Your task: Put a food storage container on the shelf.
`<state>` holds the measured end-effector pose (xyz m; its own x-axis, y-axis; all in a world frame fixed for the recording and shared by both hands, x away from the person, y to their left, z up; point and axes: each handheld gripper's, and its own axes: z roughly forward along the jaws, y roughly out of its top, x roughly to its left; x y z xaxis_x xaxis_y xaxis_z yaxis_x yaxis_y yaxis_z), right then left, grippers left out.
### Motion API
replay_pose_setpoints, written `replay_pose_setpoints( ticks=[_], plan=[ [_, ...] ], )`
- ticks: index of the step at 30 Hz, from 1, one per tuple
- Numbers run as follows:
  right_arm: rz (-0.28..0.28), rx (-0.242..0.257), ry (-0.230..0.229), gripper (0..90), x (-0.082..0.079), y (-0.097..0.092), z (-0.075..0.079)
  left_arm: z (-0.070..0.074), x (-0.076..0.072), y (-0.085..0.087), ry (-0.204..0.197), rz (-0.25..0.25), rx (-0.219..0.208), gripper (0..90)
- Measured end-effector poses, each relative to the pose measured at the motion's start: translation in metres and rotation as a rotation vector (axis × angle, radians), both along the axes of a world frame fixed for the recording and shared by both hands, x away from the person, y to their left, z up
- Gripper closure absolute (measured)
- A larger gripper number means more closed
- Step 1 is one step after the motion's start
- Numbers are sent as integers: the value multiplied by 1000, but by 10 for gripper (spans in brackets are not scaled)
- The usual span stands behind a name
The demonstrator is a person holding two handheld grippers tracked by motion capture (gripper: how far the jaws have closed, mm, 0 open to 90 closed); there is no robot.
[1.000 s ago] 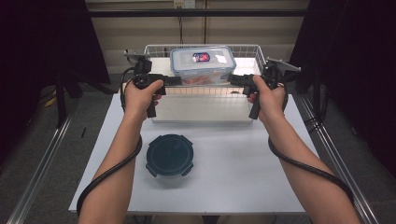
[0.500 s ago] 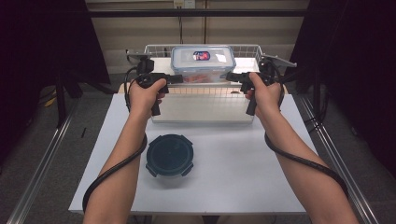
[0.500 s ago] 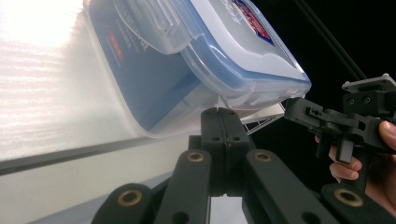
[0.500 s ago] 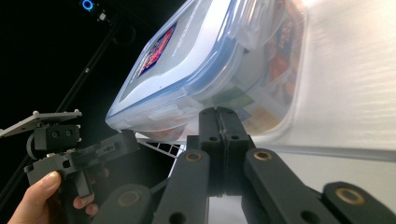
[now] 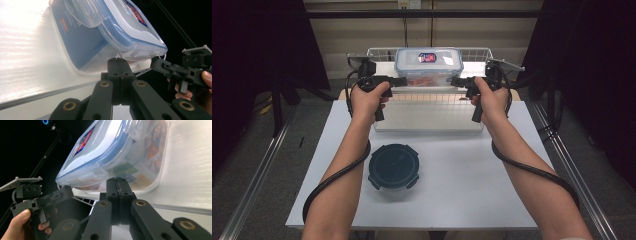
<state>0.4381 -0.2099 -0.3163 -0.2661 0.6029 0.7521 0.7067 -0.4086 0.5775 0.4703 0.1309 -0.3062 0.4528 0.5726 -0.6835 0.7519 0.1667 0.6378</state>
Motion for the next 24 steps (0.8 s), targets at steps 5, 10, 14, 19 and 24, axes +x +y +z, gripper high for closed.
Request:
replay_pose_setpoints(
  ticks=[5, 10, 14, 19, 24],
  plan=[
    [1, 4, 8, 807, -3, 2, 0, 2, -1, 2, -6, 1, -5, 900],
    [13, 5, 2, 701, -10, 2, 2, -1, -9, 2, -12, -38, -7, 846],
    [22, 18, 0, 586, -18, 3, 1, -1, -18, 1, -28, -66, 0, 754],
    [56, 18, -16, 472, -29, 4, -2, -2, -28, 5, -30, -65, 9, 644],
    [84, 33, -20, 381, -36, 1, -12, -3, -38, 5, -33, -65, 38, 519]
  ],
)
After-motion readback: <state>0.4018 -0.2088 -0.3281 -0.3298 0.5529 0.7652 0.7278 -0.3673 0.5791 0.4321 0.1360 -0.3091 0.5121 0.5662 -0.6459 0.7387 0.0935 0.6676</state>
